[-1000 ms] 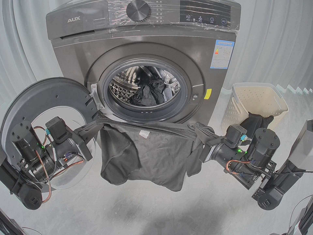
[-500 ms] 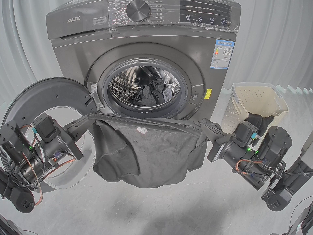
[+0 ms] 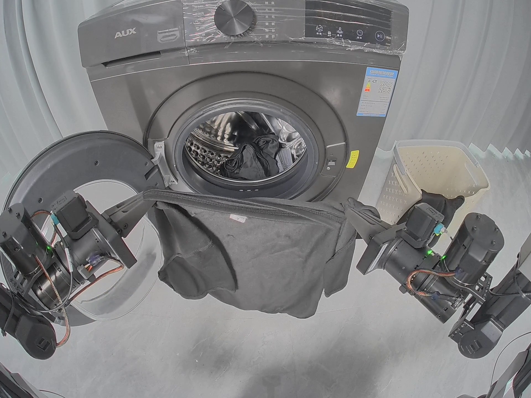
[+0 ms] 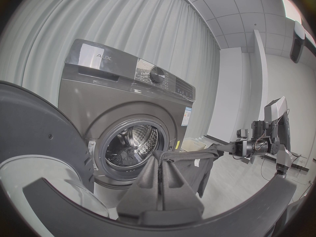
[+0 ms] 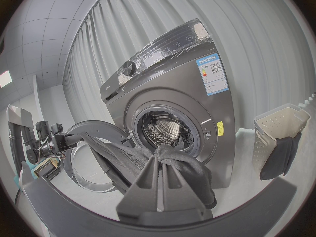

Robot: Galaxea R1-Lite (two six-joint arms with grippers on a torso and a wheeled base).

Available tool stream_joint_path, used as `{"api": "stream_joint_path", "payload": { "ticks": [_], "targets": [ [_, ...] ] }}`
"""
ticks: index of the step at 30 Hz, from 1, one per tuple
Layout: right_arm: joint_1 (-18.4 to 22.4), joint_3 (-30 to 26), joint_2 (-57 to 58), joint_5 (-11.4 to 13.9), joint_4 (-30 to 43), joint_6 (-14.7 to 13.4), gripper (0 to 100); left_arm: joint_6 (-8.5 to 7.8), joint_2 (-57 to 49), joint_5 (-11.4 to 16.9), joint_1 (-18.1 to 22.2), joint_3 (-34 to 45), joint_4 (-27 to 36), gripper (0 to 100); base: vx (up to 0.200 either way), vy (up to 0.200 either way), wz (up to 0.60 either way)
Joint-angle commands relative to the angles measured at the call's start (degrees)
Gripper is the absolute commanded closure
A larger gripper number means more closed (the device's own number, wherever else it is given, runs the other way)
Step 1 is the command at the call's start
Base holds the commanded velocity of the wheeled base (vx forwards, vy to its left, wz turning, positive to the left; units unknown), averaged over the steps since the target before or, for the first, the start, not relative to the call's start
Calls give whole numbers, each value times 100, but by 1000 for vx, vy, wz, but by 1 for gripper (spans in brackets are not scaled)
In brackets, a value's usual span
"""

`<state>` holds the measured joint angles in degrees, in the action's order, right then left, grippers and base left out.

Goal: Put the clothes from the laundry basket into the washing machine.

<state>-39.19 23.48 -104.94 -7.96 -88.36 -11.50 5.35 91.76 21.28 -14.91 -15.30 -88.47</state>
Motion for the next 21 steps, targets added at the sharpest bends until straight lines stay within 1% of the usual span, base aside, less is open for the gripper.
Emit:
{"api": "stream_joint_path", "payload": {
  "ticks": [1,11,21],
  "targets": [
    [-18,16,140,-4,3,16,100,1,26,7,93,9,5,100,0,0,0],
    [-18,43,430,5,3,77,100,10,26,-2,102,27,-4,100,0,0,0],
    [-27,52,421,-4,3,112,100,10,0,-2,111,18,-4,100,0,0,0]
  ]
}}
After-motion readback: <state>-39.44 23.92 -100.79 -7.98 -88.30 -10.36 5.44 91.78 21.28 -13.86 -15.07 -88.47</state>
